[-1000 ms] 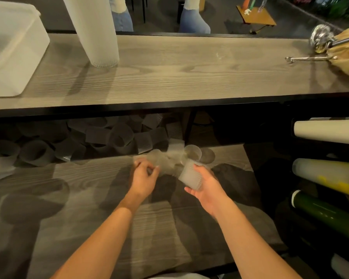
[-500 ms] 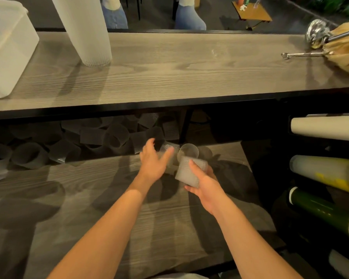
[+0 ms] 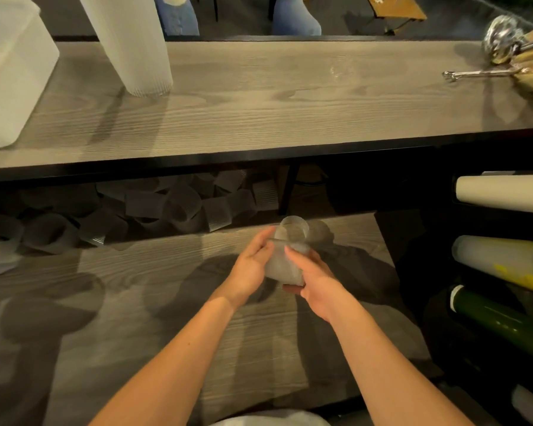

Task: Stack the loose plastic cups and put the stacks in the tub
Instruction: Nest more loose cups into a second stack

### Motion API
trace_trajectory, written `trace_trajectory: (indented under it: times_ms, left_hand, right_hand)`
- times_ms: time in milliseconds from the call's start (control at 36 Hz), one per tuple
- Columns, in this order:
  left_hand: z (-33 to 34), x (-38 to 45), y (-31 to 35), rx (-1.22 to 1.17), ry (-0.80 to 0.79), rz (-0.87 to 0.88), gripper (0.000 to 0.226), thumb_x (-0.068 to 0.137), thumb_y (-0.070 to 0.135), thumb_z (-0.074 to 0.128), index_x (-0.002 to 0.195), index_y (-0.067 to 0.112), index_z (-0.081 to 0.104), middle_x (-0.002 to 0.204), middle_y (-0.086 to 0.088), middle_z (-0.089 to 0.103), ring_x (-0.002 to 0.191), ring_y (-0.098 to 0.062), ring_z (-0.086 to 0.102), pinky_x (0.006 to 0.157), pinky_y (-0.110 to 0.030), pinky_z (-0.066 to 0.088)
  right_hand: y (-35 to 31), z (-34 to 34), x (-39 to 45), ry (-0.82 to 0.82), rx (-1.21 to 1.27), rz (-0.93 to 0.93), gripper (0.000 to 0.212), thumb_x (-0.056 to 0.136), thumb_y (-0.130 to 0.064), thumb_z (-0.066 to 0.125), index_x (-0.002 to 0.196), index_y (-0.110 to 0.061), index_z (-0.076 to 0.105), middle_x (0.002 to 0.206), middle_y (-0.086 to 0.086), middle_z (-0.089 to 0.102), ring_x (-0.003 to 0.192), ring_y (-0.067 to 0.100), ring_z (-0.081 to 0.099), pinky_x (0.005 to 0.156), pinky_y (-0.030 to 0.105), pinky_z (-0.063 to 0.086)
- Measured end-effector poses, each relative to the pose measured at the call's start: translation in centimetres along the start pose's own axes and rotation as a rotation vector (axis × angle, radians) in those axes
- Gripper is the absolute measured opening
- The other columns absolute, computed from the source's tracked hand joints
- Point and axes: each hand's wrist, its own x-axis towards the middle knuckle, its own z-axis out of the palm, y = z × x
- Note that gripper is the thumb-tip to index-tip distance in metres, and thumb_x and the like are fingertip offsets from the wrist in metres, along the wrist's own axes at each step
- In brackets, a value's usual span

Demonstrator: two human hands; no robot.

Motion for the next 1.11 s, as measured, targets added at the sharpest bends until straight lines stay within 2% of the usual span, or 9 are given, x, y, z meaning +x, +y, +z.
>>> trace_trajectory:
  times_ms: [111,167,250,444,583,667,750,917,1111]
  left_hand:
    - [0.6,0.7,-0.7,0.168,-0.214,-0.042,0.052,0.098,0.066,0.017,0.146,0.050,0.031,0.147,0.013,0.038,0.135,-0.006,0.035,0.107,-0.022,0.031]
    - [1.0,2.3,-1.0,0.197,-0.038,0.015,0.061,0.090,0.077,0.012,0.141,0.054,0.035,0.147,0.004,0.039,0.138,-0.015,0.031,0.116,-0.041,0.027]
    - [1.4,4.8,-1.3,0.547,0.306,0.125,0.042,0.103,0.045,0.033,0.143,0.038,0.041,0.134,-0.005,0.036,0.130,-0.023,0.029,0.110,-0.032,0.025]
    - [1.6,7.2,-3.1,1.332,-0.011,0.076,0.035,0.089,0.031,0.063,0.124,0.030,0.059,0.154,-0.008,0.015,0.139,-0.030,0.021,0.111,-0.045,0.036]
    - [0.1,6.0,-3.8,0.926,0.222,0.086,0.022,0.096,0.032,0.057,0.109,0.017,0.067,0.138,-0.007,0.046,0.125,-0.024,0.044,0.107,-0.033,0.036]
    - [-0.7,4.0,-3.3,0.189,0.407,-0.062,0.019,0.096,0.029,0.060,0.110,0.017,0.055,0.114,-0.009,0.059,0.092,-0.015,0.058,0.081,-0.028,0.047]
    - [-1.5,1.8,-3.2,-0.410,0.269,-0.174,0.040,0.098,0.018,0.055,0.134,0.027,0.042,0.124,-0.007,0.055,0.111,-0.022,0.058,0.088,-0.038,0.052]
    - [-4.5,-1.3,-2.5,-0.011,0.074,-0.118,0.049,0.099,0.021,0.054,0.142,0.031,0.033,0.114,0.004,0.053,0.107,-0.009,0.057,0.087,-0.021,0.051]
    - [-7.2,-2.9,-1.6,0.015,-0.024,-0.188,0.045,0.097,0.035,0.054,0.140,0.035,0.042,0.132,0.008,0.057,0.124,-0.015,0.052,0.103,-0.038,0.045]
  right_hand:
    - [0.5,-0.7,0.0,0.041,0.022,0.017,0.054,0.091,-0.032,0.076,0.139,-0.023,0.053,0.124,0.006,0.065,0.113,0.025,0.064,0.099,0.048,0.057]
    - [0.6,-1.1,0.0,0.125,0.066,0.015,0.055,0.088,-0.030,0.080,0.136,-0.024,0.053,0.119,0.005,0.066,0.107,0.024,0.066,0.095,0.046,0.058]
    - [0.4,-1.8,0.1,0.209,0.207,-0.009,0.060,0.088,-0.030,0.080,0.140,-0.023,0.051,0.114,0.005,0.067,0.103,0.024,0.066,0.087,0.042,0.058]
    - [-0.3,-3.1,0.7,0.242,0.261,-0.022,0.071,0.091,-0.036,0.076,0.151,-0.020,0.041,0.109,0.003,0.064,0.099,0.020,0.063,0.092,0.038,0.054]
    - [0.0,-2.8,1.0,0.188,0.257,-0.017,0.063,0.093,-0.027,0.074,0.148,-0.019,0.044,0.109,0.004,0.061,0.097,0.019,0.060,0.093,0.041,0.053]
    - [0.3,-2.0,1.1,0.152,0.238,-0.023,0.056,0.094,-0.025,0.073,0.143,-0.021,0.047,0.117,0.006,0.063,0.103,0.021,0.062,0.087,0.040,0.055]
    - [0.8,-0.8,1.2,0.088,0.195,-0.019,0.054,0.092,-0.024,0.075,0.137,-0.024,0.047,0.124,0.008,0.063,0.111,0.025,0.063,0.094,0.044,0.054]
    - [1.4,1.2,1.1,-0.034,0.089,-0.045,0.049,0.091,-0.028,0.076,0.136,-0.027,0.056,0.128,0.007,0.067,0.113,0.025,0.066,0.090,0.042,0.057]
    - [2.1,4.4,0.6,-0.191,0.048,0.021,0.047,0.094,-0.040,0.070,0.136,-0.021,0.058,0.135,0.011,0.063,0.121,0.028,0.063,0.095,0.045,0.057]
